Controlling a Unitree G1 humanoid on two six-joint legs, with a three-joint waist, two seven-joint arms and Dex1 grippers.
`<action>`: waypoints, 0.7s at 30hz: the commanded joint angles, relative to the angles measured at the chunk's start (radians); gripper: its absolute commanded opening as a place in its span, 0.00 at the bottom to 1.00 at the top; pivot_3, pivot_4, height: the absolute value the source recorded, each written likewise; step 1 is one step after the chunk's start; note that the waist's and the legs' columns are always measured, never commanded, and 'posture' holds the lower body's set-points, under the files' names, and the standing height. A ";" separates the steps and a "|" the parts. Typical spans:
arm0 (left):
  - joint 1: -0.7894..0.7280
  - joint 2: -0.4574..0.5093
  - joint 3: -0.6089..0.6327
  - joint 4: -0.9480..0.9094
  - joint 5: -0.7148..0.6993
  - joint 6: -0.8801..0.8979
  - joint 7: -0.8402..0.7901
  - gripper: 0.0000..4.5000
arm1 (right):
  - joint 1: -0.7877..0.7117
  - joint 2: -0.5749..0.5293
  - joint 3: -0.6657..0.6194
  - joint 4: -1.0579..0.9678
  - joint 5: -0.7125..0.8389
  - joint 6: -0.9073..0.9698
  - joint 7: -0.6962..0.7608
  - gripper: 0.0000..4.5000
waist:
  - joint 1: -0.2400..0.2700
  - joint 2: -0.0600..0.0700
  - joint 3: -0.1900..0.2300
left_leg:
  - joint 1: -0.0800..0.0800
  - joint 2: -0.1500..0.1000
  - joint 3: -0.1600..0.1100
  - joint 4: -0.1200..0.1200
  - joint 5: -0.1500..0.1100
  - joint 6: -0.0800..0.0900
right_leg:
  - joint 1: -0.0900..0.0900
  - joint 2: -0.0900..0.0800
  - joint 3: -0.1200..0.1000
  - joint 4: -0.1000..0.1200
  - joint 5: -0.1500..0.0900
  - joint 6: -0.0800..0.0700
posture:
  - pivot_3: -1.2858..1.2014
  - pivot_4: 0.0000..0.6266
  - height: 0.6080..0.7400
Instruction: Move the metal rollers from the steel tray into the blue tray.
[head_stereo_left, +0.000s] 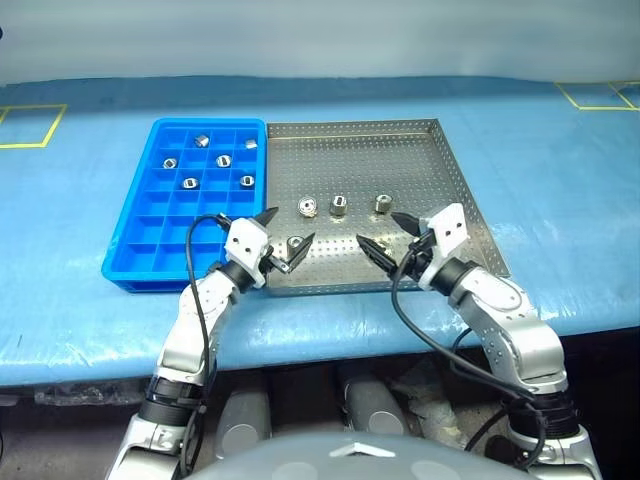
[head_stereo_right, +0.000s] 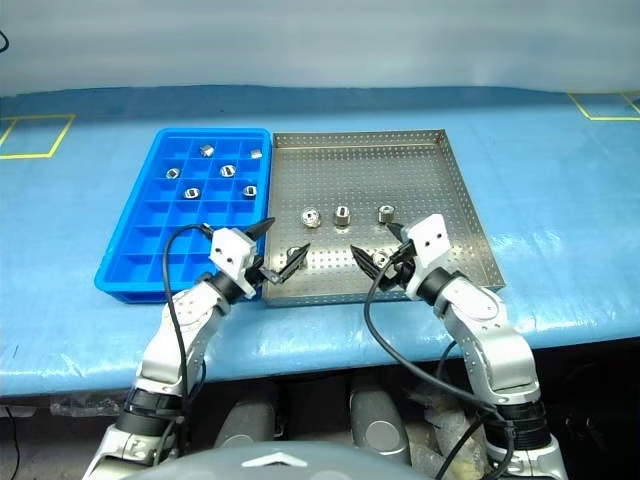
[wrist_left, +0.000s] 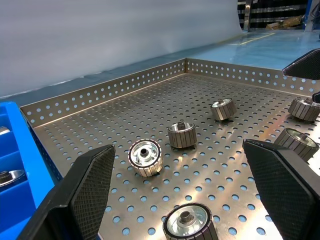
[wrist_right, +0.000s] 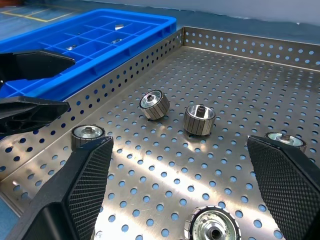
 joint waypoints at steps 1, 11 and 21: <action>-0.008 0.000 0.001 -0.030 0.001 -0.008 0.003 0.99 | -0.006 0.001 -0.008 -0.019 0.000 -0.023 -0.002 1.00 | 0.000 0.000 0.000 | 0.000 0.000 0.000 0.000 0.000 0.000 | 0.000 0.000 0.000 0.000 0.000 0.000 | 0.48 0.24 1.00; -0.015 0.005 -0.002 -0.034 0.011 0.015 0.008 0.99 | -0.008 -0.001 0.009 -0.015 -0.023 -0.022 0.000 1.00 | 0.000 0.000 0.000 | 0.000 0.000 0.000 0.000 0.000 0.000 | 0.000 0.000 0.000 0.000 0.000 0.000 | 0.48 0.24 1.00; -0.106 0.101 -0.020 -0.068 0.048 0.189 -0.038 0.99 | -0.010 -0.002 0.028 -0.005 -0.048 -0.026 -0.001 1.00 | 0.000 0.000 0.000 | 0.000 0.000 0.000 0.000 0.000 0.000 | 0.000 0.000 0.000 0.001 0.000 0.000 | 0.49 0.24 1.00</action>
